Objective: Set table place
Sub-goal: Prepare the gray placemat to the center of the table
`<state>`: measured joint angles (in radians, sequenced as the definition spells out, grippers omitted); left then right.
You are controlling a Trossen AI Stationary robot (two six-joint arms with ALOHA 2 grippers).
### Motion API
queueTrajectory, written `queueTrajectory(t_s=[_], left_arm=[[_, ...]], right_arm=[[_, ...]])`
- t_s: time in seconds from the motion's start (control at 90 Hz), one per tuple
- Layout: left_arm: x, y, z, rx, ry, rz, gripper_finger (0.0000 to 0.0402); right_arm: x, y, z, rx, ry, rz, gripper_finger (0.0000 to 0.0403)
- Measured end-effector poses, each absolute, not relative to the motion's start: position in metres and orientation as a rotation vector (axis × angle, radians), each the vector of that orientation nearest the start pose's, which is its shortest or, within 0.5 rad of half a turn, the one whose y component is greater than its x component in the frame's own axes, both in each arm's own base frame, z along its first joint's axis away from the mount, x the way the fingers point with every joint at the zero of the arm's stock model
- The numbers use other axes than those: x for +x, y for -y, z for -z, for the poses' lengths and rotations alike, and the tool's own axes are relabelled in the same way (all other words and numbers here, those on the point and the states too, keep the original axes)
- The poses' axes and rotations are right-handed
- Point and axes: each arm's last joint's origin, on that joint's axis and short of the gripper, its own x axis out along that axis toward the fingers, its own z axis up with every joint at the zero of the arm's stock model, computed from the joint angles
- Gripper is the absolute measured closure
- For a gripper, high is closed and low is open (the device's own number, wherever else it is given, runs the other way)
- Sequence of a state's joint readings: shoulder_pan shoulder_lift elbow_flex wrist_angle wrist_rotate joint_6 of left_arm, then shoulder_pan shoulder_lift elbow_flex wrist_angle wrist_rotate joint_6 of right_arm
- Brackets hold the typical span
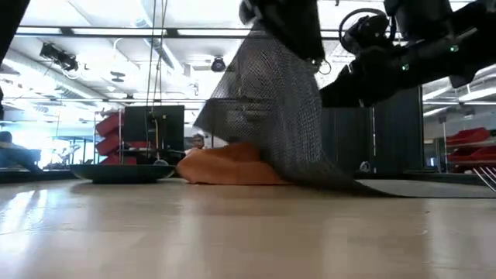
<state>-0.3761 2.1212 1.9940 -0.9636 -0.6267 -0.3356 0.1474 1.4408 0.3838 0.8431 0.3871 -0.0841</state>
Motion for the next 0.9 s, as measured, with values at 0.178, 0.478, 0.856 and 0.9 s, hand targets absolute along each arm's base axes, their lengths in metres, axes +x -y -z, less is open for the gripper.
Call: queueTrajectory(t_s=[0.178,0.478,0.856,0.9], left_arm=[[0.412,0.161,-0.291,0.188,-0.926,-0.411,0.0278],[0.384,0.172,-0.315,0.199,-0.873,-0.632,0.0281],[0.407,0.136,-0.242,0.127,-0.982,-0.664,0.0282],[0.41,0.13,-0.228,0.103,-0.998,-0.643,0.0282]], right_arm=[[0.263,-0.032,-0.154,-0.087,-0.243,0.123,0.0403],[0.288,-0.048,-0.128,-0.064,-0.363,0.007,0.0403],[0.268,-0.041,-0.145,-0.005,-0.554,0.008,0.0403],[0.262,-0.038,-0.151,0.012,-0.589,0.025,0.0403]])
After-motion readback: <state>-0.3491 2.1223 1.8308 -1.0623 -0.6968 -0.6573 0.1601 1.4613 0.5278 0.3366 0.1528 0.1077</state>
